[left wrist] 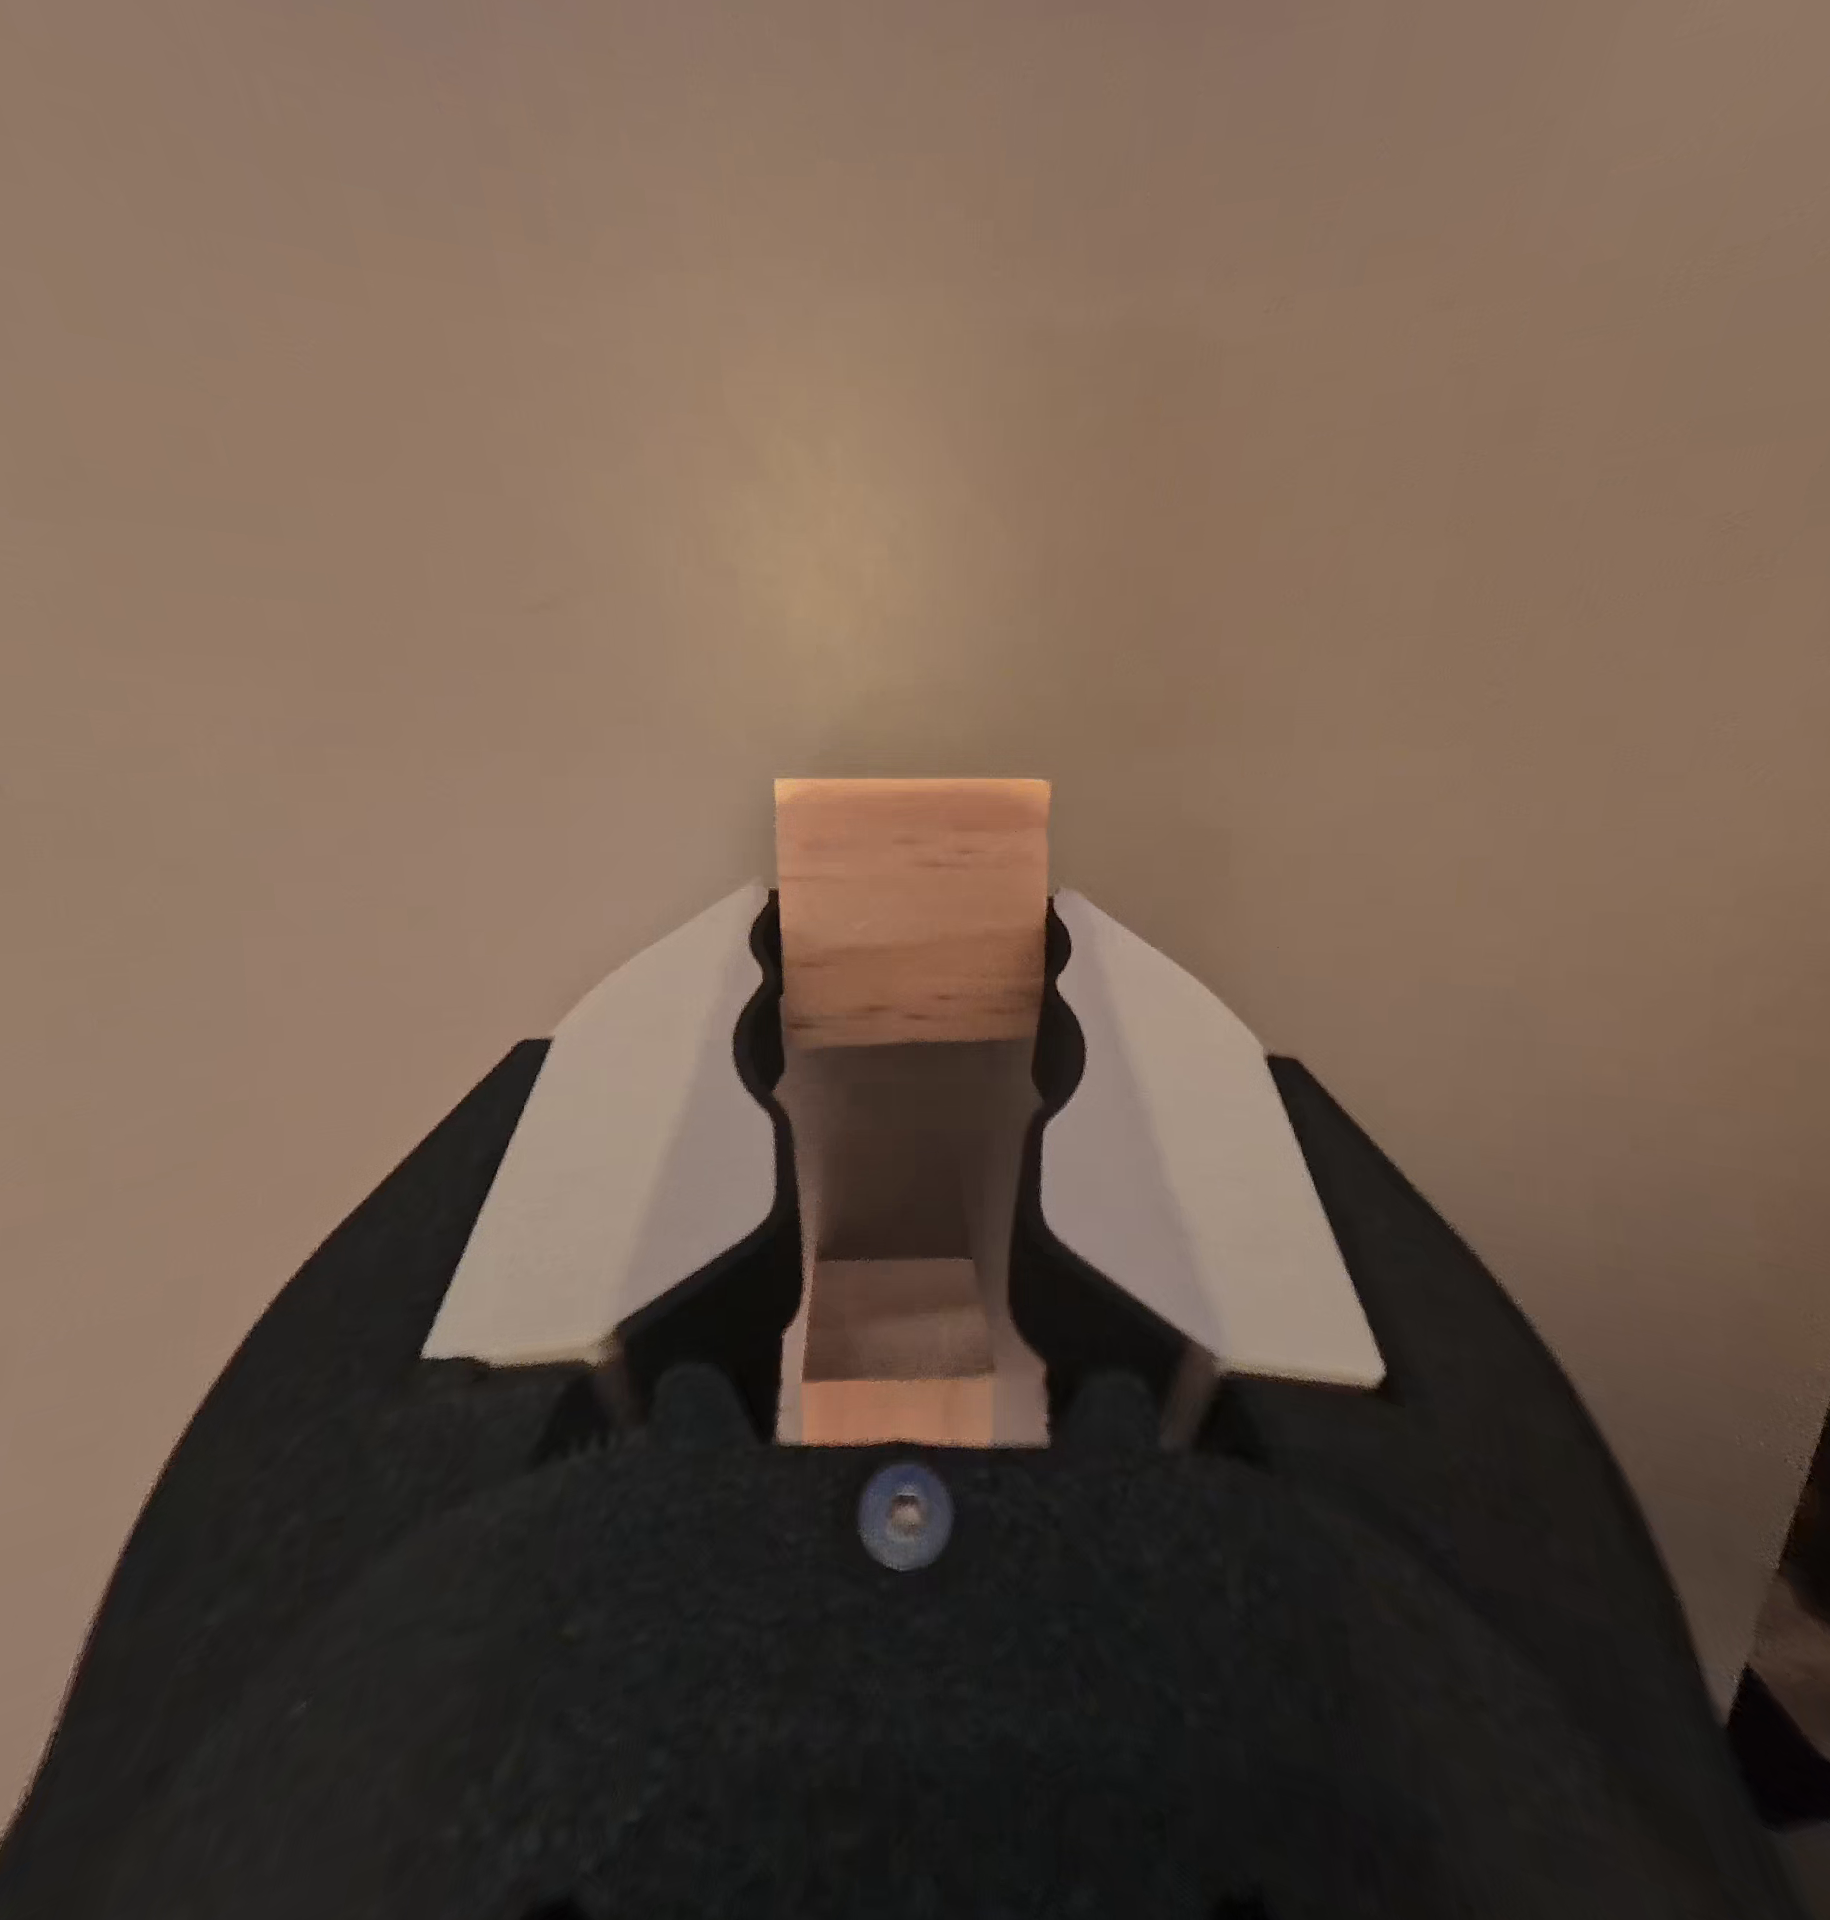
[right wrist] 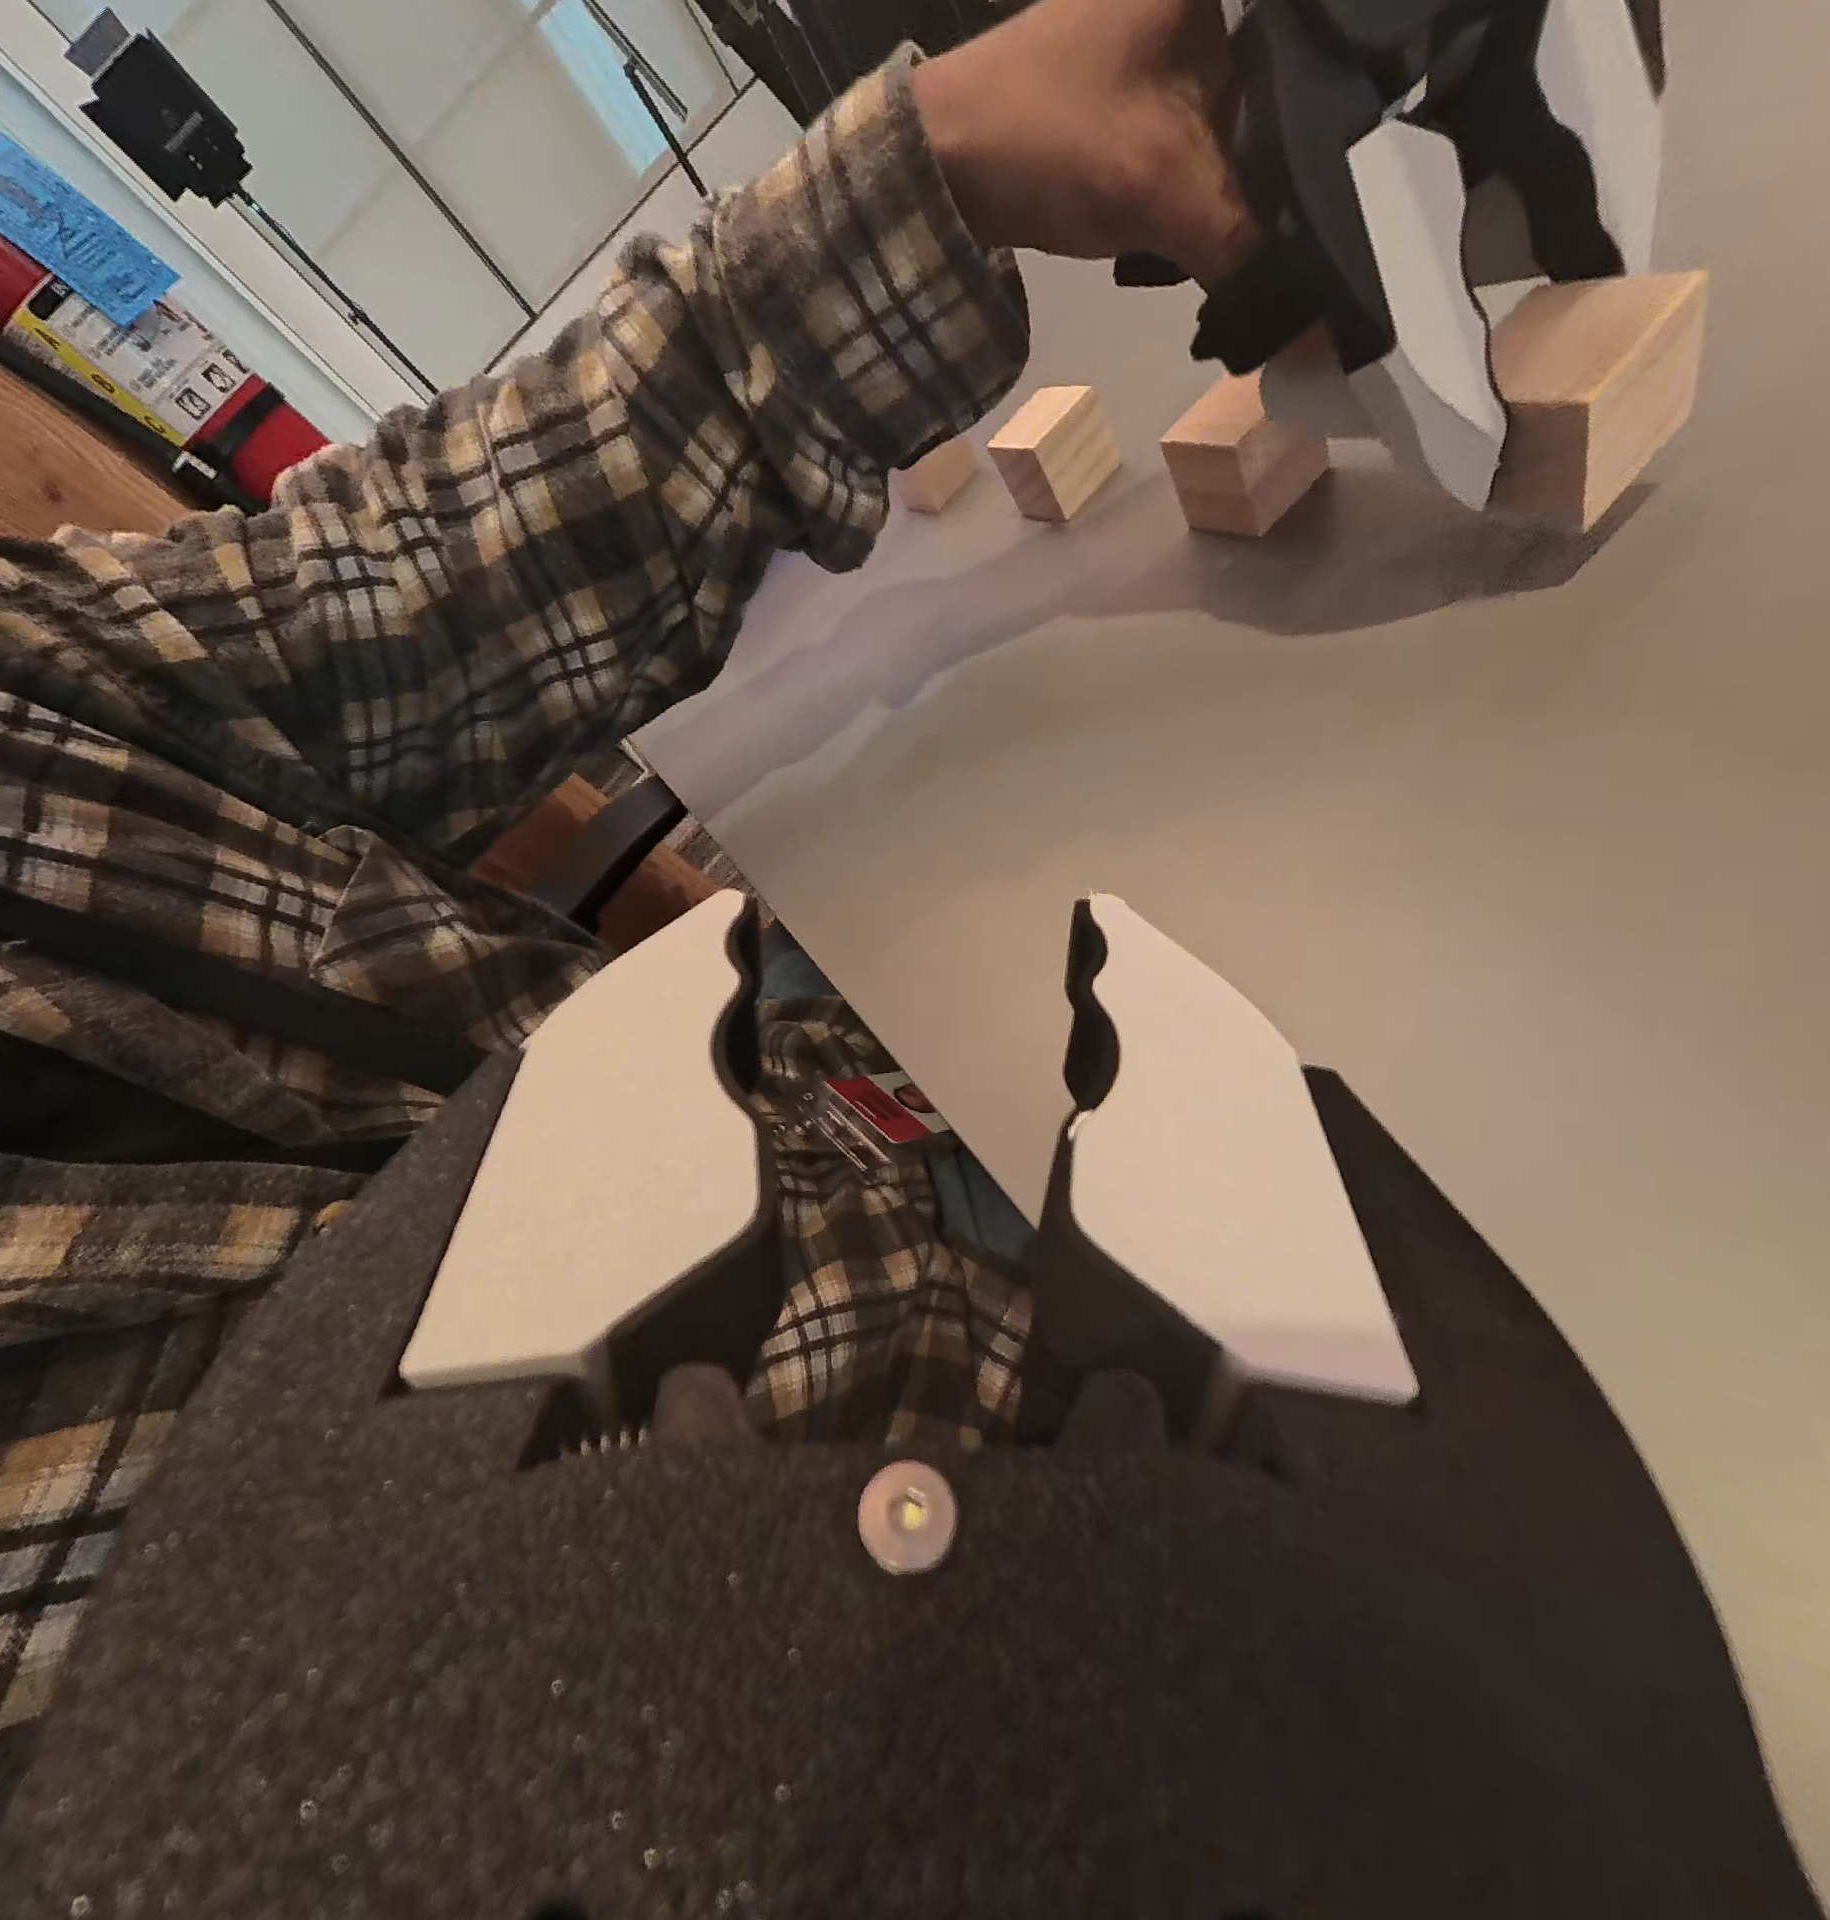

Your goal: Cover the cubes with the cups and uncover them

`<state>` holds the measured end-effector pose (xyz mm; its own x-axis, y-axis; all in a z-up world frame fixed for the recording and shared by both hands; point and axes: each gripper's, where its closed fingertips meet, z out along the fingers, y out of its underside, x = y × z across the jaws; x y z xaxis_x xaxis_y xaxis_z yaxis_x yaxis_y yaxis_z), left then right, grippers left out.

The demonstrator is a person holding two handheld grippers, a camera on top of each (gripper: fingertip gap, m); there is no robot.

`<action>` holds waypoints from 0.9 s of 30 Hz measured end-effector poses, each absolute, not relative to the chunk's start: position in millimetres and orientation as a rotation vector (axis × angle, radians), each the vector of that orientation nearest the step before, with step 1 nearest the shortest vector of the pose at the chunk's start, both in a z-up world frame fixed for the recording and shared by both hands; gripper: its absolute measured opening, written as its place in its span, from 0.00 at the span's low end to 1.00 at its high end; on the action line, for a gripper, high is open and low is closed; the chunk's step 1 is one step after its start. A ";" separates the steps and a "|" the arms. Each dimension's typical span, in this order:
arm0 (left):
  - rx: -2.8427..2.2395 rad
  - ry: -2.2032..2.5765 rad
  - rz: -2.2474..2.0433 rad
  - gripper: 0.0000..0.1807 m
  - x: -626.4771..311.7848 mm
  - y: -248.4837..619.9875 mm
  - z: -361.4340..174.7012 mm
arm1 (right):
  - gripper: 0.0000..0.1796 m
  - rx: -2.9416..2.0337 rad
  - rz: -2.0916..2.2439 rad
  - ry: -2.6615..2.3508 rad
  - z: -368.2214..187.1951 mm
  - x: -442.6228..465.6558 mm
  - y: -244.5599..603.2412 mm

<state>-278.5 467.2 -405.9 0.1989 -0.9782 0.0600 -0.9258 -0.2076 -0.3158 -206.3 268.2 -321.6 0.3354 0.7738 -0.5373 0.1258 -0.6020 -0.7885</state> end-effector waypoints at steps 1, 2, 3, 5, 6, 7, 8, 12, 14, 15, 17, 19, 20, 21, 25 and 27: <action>-2.263 1.836 -0.349 0.25 -279.1 468.0 -409.0 | 0.31 -1.954 1.291 -0.788 -321.5 -207.0 269.1; -2.268 1.843 -0.343 0.25 -279.7 467.9 -411.9 | 0.31 -1.953 1.293 -0.790 -321.4 -207.5 269.8; -2.271 1.849 -0.346 0.25 -280.0 467.3 -414.5 | 0.31 -1.954 1.292 -0.792 -321.6 -208.0 270.3; -2.275 1.845 -0.357 0.25 -280.1 467.5 -418.1 | 0.31 -1.954 1.293 -0.793 -322.0 -208.5 270.9; -2.278 1.842 -0.371 0.25 -279.9 467.0 -419.8 | 0.31 -1.957 1.294 -0.793 -322.4 -208.6 271.2; -2.288 1.840 -0.381 0.25 -280.5 466.2 -421.8 | 0.31 -1.960 1.294 -0.793 -322.9 -208.5 271.5; -2.301 1.837 -0.388 0.25 -281.4 465.6 -423.8 | 0.31 -1.962 1.292 -0.792 -323.2 -208.3 272.1; -2.298 1.815 -0.419 0.25 -280.7 467.7 -424.7 | 0.31 -1.963 1.293 -0.790 -323.4 -209.2 273.6; -2.299 1.822 -0.403 0.26 -280.9 468.5 -426.4 | 0.31 -1.967 1.293 -0.794 -324.1 -210.5 273.0; -2.300 1.828 -0.375 0.32 -282.0 469.7 -428.5 | 0.32 -1.968 1.294 -0.796 -324.3 -211.4 272.7; -2.294 1.817 -0.347 0.40 -281.5 472.6 -428.6 | 0.32 -1.968 1.293 -0.800 -323.7 -212.7 271.8; -2.274 1.788 -0.347 0.50 -281.0 474.4 -418.7 | 0.32 -1.958 1.288 -0.802 -321.4 -212.9 271.1; -2.256 1.759 -0.334 0.53 -283.2 477.1 -407.8 | 0.33 -1.948 1.285 -0.801 -319.6 -212.8 271.2; -2.231 1.715 -0.332 0.54 -286.2 480.2 -392.1 | 0.33 -1.939 1.286 -0.799 -318.2 -212.9 271.3; -2.121 1.481 -0.365 0.54 -324.0 482.9 -302.3 | 0.33 -1.919 1.307 -0.808 -317.3 -217.9 271.5; -2.088 1.401 -0.308 0.51 -366.3 477.4 -262.5 | 0.33 -1.910 1.321 -0.828 -318.0 -223.9 269.6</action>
